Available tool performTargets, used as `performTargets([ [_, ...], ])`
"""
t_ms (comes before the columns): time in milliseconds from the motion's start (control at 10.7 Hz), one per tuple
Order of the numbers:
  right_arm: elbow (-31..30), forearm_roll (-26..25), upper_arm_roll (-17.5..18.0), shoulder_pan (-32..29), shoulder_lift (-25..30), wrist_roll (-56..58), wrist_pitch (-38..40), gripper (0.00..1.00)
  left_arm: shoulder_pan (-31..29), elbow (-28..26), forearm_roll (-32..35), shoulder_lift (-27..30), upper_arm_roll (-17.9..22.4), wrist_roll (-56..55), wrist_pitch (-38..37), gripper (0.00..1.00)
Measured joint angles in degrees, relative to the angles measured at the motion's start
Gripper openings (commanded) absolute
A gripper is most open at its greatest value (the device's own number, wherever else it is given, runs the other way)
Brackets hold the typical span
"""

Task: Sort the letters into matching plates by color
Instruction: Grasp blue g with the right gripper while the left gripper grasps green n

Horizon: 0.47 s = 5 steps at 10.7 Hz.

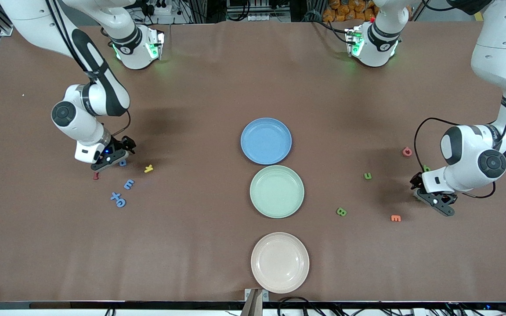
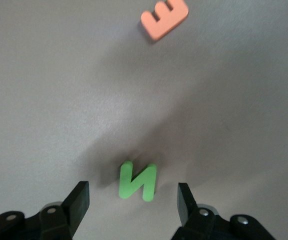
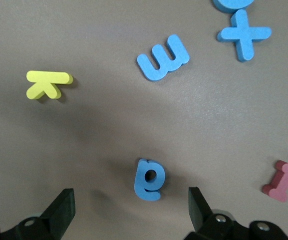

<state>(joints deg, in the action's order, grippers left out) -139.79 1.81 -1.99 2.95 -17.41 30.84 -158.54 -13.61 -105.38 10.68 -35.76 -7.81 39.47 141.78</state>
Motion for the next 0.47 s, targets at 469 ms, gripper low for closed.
performTargets([
  [469, -0.8, 0.0, 0.0, -0.1, -0.2, 0.0, -1.5, 0.95, -4.5, 0.0, -0.1, -1.2, -3.3, 1.3, 0.8, 0.71],
])
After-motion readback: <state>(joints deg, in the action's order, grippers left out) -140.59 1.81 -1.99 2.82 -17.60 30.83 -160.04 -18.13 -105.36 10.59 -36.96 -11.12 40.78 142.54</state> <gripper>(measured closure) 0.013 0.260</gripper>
